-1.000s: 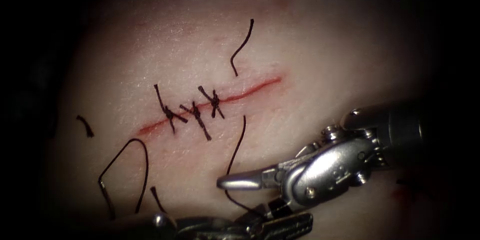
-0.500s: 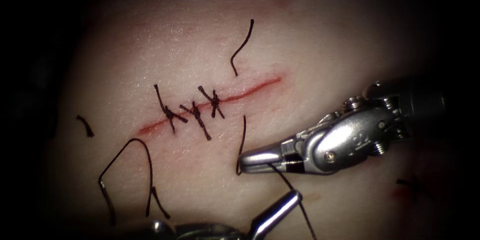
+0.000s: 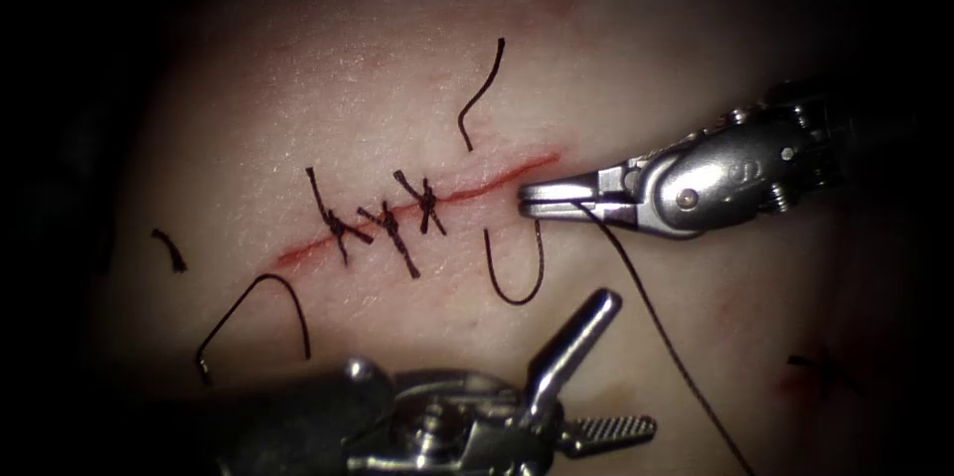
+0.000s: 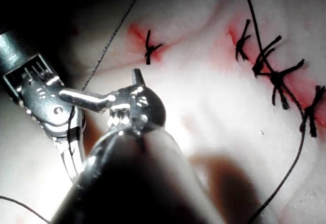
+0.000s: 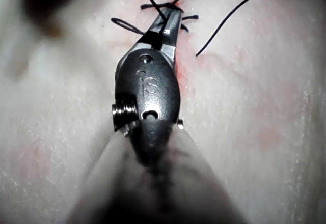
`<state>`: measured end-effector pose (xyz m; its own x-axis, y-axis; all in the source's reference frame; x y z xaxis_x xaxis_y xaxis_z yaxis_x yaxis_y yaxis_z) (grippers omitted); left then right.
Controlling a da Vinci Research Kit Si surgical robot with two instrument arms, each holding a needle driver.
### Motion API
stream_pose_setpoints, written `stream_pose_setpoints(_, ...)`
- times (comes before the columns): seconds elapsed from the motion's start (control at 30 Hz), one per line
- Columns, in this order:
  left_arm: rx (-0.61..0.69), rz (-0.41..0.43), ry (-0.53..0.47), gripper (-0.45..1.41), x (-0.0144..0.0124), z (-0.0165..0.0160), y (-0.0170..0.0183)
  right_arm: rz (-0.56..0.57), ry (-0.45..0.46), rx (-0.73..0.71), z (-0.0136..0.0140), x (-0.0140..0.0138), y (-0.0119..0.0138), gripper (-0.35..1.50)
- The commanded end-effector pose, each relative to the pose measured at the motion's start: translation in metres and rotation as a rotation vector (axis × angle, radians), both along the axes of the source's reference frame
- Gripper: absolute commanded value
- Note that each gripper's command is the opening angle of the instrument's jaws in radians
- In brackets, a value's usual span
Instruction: Wound Closure
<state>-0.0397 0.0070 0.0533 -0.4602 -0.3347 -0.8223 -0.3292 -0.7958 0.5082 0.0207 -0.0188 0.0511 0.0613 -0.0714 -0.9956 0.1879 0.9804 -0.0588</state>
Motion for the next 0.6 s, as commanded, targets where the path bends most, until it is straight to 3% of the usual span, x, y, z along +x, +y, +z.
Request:
stream_pose_setpoints(0.03,-0.002,0.001,0.01,1.06,-0.0006,0.0016,0.0007,0.0,0.002,0.006,0.0005,0.0007,0.0003,-0.35)
stream_pose_setpoints(0.27,-0.02,0.011,0.037,0.98,-0.002,0.0043,0.0006,0.011,-0.003,0.035,0.0005,0.0013,0.0026,-0.35)
stream_pose_setpoints(0.6,-0.083,0.068,-0.014,0.84,-0.0052,0.0003,-0.0009,0.026,-0.022,0.048,0.0016,0.0024,0.0024,-0.35)
